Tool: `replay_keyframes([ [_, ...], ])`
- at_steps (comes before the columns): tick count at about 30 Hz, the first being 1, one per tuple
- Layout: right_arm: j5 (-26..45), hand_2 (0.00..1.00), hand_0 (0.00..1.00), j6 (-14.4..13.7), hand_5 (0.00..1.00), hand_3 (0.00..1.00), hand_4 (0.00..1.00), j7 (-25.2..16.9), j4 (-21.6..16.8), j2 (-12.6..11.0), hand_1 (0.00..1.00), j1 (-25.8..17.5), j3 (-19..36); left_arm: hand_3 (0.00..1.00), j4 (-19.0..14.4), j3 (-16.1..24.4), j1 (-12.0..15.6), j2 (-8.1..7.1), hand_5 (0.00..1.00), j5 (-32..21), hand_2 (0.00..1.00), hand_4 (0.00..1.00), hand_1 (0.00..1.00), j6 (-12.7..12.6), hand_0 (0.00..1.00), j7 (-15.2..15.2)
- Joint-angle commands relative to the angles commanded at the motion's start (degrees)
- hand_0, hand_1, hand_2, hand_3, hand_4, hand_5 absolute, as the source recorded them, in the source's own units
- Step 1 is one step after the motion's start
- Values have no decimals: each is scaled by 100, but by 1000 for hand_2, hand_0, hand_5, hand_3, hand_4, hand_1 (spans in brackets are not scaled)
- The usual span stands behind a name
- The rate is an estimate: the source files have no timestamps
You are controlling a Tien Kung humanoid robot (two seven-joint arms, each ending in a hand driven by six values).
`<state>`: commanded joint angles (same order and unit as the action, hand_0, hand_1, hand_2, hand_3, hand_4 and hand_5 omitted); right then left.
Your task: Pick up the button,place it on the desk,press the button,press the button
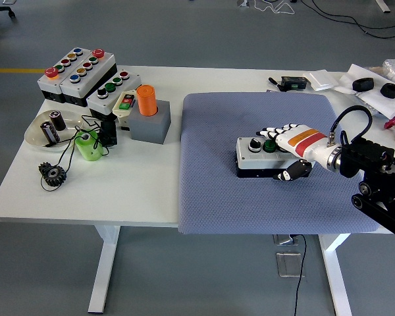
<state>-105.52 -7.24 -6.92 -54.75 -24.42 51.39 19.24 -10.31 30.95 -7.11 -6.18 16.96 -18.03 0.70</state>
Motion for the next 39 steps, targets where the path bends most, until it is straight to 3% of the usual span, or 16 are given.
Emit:
replay_keyframes([
  [3,5,998,933,184,197,998,887,151,-311,-160,917,-97,209,504,0,13,3,3,998,12,703,317,701,-3,646,2],
  [8,-118,998,940,346,187,998,901,533,-1166,-620,927,-512,931,504,0,10,1,-2,998,6,702,317,702,-1,646,-7],
  [10,-376,998,940,239,187,998,901,843,-1536,-839,927,-726,1257,504,0,16,-2,-5,998,4,702,317,702,1,646,-9],
  [11,-535,998,940,350,187,998,901,1049,-1738,-964,927,-851,1452,504,0,19,0,-5,998,-5,702,317,702,2,646,-12],
  [12,-607,897,745,366,228,996,892,1191,-1870,-1020,667,-904,1573,504,0,23,0,-5,998,-5,702,316,702,2,646,-12],
  [17,-546,897,745,276,228,996,892,1649,-2262,-1367,667,-1083,1761,504,0,70,7,0,998,63,702,316,702,2,646,13],
  [18,-414,110,111,328,435,715,741,1658,-2276,-1394,2,-1091,1740,505,0,86,9,1,998,86,702,315,700,2,646,20],
  [23,-35,110,111,286,435,715,741,1763,-2315,-1433,2,-1235,1690,505,0,94,18,13,998,111,702,315,700,0,646,35],
  [24,0,30,58,296,509,688,691,1776,-2325,-1431,2,-1252,1698,505,0,97,19,15,998,117,702,314,701,-1,646,37],
  [39,262,23,54,411,577,687,689,1800,-2473,-1406,2,-1274,1645,505,0,100,2,7,998,137,701,314,701,4,646,36],
])
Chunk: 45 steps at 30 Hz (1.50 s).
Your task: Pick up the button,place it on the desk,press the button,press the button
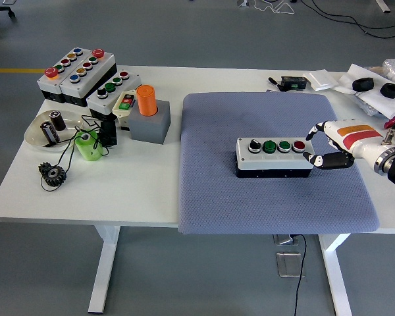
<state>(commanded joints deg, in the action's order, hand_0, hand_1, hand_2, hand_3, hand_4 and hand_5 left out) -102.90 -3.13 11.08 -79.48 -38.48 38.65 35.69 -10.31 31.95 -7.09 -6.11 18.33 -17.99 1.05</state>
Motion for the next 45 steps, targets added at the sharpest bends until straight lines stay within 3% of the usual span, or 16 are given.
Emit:
replay_keyframes([
  [16,-73,24,57,43,607,692,679,116,-3,121,2,91,-173,507,0,-57,1,8,998,-37,701,311,700,12,645,6],
  [27,-35,26,59,171,617,694,679,165,342,291,2,166,-457,506,0,-83,6,15,998,-55,702,313,700,11,645,7],
  [36,-145,26,57,121,623,694,680,182,-130,160,2,109,-128,506,0,-32,13,18,998,0,701,312,700,4,645,18],
  [45,-211,26,56,135,629,695,679,204,-229,378,2,107,-79,506,0,1,34,21,998,63,701,312,700,5,645,31],
])
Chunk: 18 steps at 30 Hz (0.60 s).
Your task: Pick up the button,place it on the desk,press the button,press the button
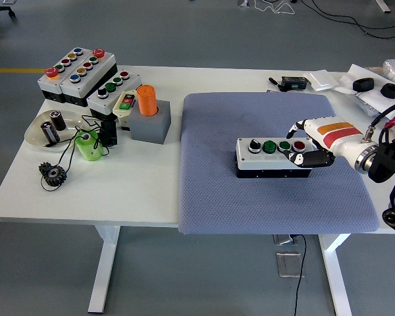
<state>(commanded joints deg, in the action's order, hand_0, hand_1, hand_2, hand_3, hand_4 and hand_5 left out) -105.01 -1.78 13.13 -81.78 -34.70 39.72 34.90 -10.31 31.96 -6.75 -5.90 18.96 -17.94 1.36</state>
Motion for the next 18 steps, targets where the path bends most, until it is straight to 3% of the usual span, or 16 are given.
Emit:
replay_keyframes([
  [10,-30,26,56,40,632,695,678,6,404,133,2,-48,-192,506,0,-48,-12,-1,998,-67,702,312,699,8,645,-16],
  [18,-67,27,55,47,631,696,675,24,341,119,2,-3,-258,506,0,-65,-20,-3,998,-88,702,312,699,13,645,-17],
])
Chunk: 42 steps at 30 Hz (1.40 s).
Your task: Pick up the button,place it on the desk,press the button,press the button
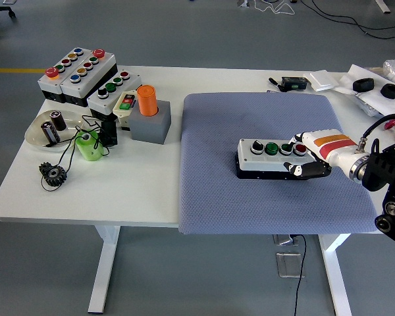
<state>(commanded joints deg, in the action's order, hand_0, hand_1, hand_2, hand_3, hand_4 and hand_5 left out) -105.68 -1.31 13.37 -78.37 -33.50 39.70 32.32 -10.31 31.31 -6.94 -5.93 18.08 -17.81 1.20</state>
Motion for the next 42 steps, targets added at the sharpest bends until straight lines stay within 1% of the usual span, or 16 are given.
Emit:
replay_keyframes([
  [3,30,27,55,-15,631,696,675,0,-92,-31,2,-30,120,506,0,11,1,0,998,-1,702,312,699,-1,645,-4],
  [5,133,27,55,-146,631,696,675,-50,-216,-74,2,-77,350,506,0,35,0,-1,998,3,702,312,699,-4,645,-12],
  [6,171,97,149,-230,631,711,675,-88,-258,-88,2,-93,458,506,0,39,0,-2,998,2,702,313,700,-5,645,-15],
  [7,218,97,149,-283,631,711,675,-117,-288,-98,2,-107,531,506,0,47,0,0,998,7,702,313,700,-8,645,-15],
  [11,960,97,149,-551,631,711,675,-341,-429,-152,2,-223,1099,506,0,97,-3,10,998,43,702,313,700,-17,645,-17],
  [12,1216,692,647,-617,618,823,676,-451,-436,-160,586,-257,1260,505,0,89,-3,11,998,44,702,313,700,-17,645,-16],
  [17,2445,692,647,-880,618,823,676,-1106,-341,-194,586,-367,1924,505,0,96,5,29,998,87,702,313,700,-20,645,3],
  [18,2668,853,810,-937,587,855,663,-1279,-258,-206,764,-397,2071,505,0,91,9,34,998,95,701,312,700,-20,645,8],
  [21,3343,853,810,-1016,587,855,663,-1637,-34,-224,764,-456,2395,505,0,121,20,43,998,145,701,312,700,-19,645,18],
  [23,3827,853,810,-1004,587,855,663,-1786,273,-245,764,-499,2662,505,0,171,29,50,998,217,701,312,700,-22,645,36],
  [24,4088,857,835,-1005,597,827,654,-1859,473,-267,803,-531,2793,505,0,195,33,54,998,260,702,312,700,-23,644,49],
  [25,4312,857,835,-997,597,827,654,-1890,601,-277,803,-548,2850,505,0,204,35,55,998,277,702,312,700,-23,644,54],
  [30,5503,852,842,-757,609,825,656,-2065,1216,-373,811,-825,3298,507,0,254,67,79,998,379,707,311,700,-31,645,96],
  [35,6695,852,842,-632,609,825,656,-2146,1365,-429,811,-1029,3460,507,0,397,88,89,998,633,707,311,700,-31,645,175],
  [36,6956,813,830,-616,621,782,654,-2169,1327,-433,787,-1104,3484,511,0,469,91,92,998,730,706,310,699,-33,644,197],
  [42,8408,802,830,-549,627,781,643,-2158,1185,-476,786,-1402,3592,512,0,589,112,92,998,957,706,307,699,-26,644,252],
])
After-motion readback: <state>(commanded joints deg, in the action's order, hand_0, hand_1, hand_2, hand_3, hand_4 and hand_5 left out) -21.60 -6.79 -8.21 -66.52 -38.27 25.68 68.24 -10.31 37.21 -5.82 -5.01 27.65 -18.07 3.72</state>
